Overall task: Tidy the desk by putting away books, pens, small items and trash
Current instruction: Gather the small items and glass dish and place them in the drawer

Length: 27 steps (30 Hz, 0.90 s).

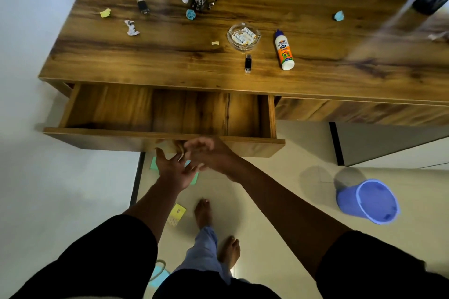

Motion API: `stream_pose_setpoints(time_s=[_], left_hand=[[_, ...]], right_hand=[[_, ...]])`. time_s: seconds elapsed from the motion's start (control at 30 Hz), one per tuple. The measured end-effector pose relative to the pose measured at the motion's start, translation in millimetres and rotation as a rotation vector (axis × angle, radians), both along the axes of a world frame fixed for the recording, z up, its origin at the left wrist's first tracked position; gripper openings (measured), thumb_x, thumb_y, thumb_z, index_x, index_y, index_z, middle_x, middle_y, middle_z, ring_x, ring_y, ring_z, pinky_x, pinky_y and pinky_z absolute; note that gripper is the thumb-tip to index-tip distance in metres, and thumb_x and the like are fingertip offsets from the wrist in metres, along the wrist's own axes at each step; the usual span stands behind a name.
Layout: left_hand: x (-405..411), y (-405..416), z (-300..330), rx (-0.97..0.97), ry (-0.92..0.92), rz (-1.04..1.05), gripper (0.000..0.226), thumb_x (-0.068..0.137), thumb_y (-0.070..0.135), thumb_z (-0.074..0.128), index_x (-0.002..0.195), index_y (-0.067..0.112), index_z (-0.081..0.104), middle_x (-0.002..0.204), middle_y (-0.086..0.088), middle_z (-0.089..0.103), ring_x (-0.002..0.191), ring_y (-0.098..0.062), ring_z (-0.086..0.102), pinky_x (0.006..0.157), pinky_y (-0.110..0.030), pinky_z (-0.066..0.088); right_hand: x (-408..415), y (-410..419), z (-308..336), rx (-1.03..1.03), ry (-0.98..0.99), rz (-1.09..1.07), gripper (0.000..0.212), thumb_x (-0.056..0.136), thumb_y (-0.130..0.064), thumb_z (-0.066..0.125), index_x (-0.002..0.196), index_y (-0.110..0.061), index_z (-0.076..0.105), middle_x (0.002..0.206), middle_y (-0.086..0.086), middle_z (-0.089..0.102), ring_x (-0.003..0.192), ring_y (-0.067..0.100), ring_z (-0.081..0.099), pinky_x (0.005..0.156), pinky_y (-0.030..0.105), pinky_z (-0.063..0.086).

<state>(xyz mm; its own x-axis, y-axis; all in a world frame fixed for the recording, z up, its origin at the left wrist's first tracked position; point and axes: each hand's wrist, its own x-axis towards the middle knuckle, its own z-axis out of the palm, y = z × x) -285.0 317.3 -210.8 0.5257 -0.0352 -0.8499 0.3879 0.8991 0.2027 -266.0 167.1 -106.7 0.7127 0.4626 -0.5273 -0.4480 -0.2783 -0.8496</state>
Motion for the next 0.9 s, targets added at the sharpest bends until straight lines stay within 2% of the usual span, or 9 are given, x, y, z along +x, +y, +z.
stream_pose_setpoints(time_s=[0.07, 0.17, 0.23, 0.3, 0.37, 0.47, 0.57, 0.7, 0.9], left_hand=[[-10.8, -8.6, 17.9, 0.422, 0.088, -0.170, 0.072, 0.097, 0.060, 0.042, 0.151, 0.013, 0.043, 0.155, -0.014, 0.044, 0.143, -0.037, 0.042, 0.117, -0.053, 0.036], [-32.4, -15.6, 44.2, 1.425, 0.232, -0.307, 0.049, 0.081, 0.024, 0.058, 0.127, 0.007, 0.052, 0.132, -0.022, 0.053, 0.122, -0.043, 0.051, 0.101, -0.055, 0.047], [-40.8, -12.5, 57.7, 1.893, 0.072, -0.257, 0.043, 0.076, 0.019, 0.059, 0.117, 0.008, 0.054, 0.123, -0.018, 0.053, 0.115, -0.039, 0.049, 0.098, -0.050, 0.044], [-35.0, -4.3, 66.1, 2.183, -0.218, -0.371, 0.033, 0.086, 0.020, 0.060, 0.117, 0.012, 0.060, 0.122, -0.013, 0.057, 0.117, -0.033, 0.050, 0.101, -0.044, 0.040], [-20.2, 5.0, 75.6, 2.260, -0.524, -0.695, 0.026, 0.089, 0.025, 0.057, 0.112, 0.021, 0.068, 0.121, -0.003, 0.063, 0.117, -0.027, 0.055, 0.101, -0.041, 0.042], [-12.6, 4.7, 92.4, 2.136, -0.725, -1.121, 0.035, 0.089, 0.039, 0.045, 0.105, 0.030, 0.074, 0.112, 0.007, 0.072, 0.106, -0.017, 0.065, 0.094, -0.038, 0.051], [-16.0, -1.0, 100.9, 2.089, -0.698, -1.278, 0.051, 0.085, 0.051, 0.038, 0.115, 0.027, 0.073, 0.117, 0.004, 0.073, 0.108, -0.019, 0.067, 0.097, -0.036, 0.051], [-18.3, -7.7, 121.9, 1.988, -0.582, -1.350, 0.046, 0.087, 0.044, 0.051, 0.121, 0.020, 0.072, 0.122, -0.003, 0.071, 0.111, -0.025, 0.066, 0.094, -0.037, 0.053], [-19.5, -16.0, 131.2, 1.880, -0.430, -1.526, 0.039, 0.090, 0.041, 0.054, 0.110, 0.013, 0.072, 0.110, -0.006, 0.070, 0.104, -0.025, 0.066, 0.083, -0.032, 0.049]], right_hand=[[5.2, 3.9, 14.7, -0.076, -0.249, -0.045, 0.026, 0.092, -0.019, 0.071, 0.117, -0.022, 0.069, 0.105, -0.001, 0.072, 0.096, 0.016, 0.069, 0.077, 0.034, 0.060], [12.7, -0.7, 24.8, -0.328, -0.544, -0.036, 0.023, 0.093, -0.025, 0.065, 0.116, -0.027, 0.069, 0.109, -0.006, 0.072, 0.101, 0.014, 0.067, 0.087, 0.038, 0.058], [14.4, -8.7, 24.6, -0.502, -0.661, 0.074, 0.027, 0.095, -0.030, 0.060, 0.120, -0.025, 0.068, 0.115, -0.002, 0.071, 0.107, 0.017, 0.065, 0.091, 0.039, 0.056], [11.5, -15.5, 20.0, -0.631, -0.750, 0.212, 0.029, 0.098, -0.033, 0.056, 0.121, -0.019, 0.069, 0.117, 0.004, 0.070, 0.109, 0.024, 0.064, 0.091, 0.040, 0.054], [8.5, -19.5, 14.0, -0.696, -0.772, 0.302, 0.031, 0.099, -0.034, 0.054, 0.121, -0.018, 0.069, 0.119, 0.007, 0.070, 0.111, 0.028, 0.064, 0.089, 0.037, 0.052], [1.7, -23.2, 9.1, -0.738, -0.799, 0.392, 0.039, 0.099, -0.035, 0.057, 0.133, -0.017, 0.061, 0.128, 0.009, 0.066, 0.118, 0.032, 0.062, 0.090, 0.039, 0.050], [-3.3, -26.2, 6.1, -0.744, -0.811, 0.471, 0.055, 0.096, -0.035, 0.063, 0.146, -0.016, 0.047, 0.142, 0.011, 0.058, 0.126, 0.034, 0.056, 0.098, 0.041, 0.047], [-3.1, -30.0, 3.2, -0.749, -0.736, 0.500, 0.069, 0.091, -0.035, 0.069, 0.151, -0.018, 0.040, 0.149, 0.011, 0.051, 0.131, 0.034, 0.053, 0.102, 0.042, 0.048], [-8.5, -31.5, 2.5, -0.640, -0.616, 0.466, 0.057, 0.092, -0.024, 0.069, 0.145, -0.018, 0.051, 0.142, 0.008, 0.059, 0.122, 0.029, 0.059, 0.091, 0.035, 0.050]])
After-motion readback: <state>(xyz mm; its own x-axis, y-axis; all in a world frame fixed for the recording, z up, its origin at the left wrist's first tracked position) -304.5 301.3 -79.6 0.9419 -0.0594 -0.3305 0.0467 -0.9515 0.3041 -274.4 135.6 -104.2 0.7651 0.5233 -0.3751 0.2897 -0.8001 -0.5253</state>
